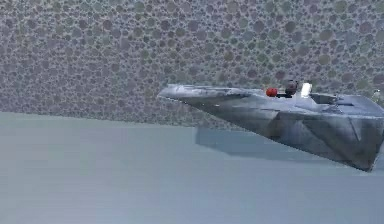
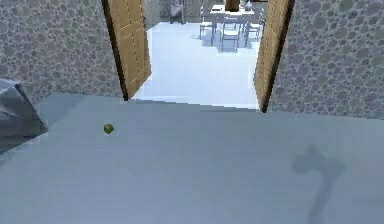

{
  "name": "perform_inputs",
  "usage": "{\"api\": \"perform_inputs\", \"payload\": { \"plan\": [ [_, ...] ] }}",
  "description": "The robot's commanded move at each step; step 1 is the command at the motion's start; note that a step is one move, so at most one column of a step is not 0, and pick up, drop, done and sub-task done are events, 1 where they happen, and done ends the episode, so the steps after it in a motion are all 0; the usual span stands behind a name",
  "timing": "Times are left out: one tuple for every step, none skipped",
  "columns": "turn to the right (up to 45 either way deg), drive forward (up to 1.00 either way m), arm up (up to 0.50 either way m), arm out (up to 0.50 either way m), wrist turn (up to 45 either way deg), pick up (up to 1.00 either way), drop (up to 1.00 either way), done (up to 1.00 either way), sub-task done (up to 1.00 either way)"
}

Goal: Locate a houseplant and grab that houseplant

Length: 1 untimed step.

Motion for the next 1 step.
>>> {"api": "perform_inputs", "payload": {
  "plan": [
    [-33.0, 0.0, 0.0, 0.0, 0.0, 0.0, 0.0, 0.0, 0.0]
  ]
}}
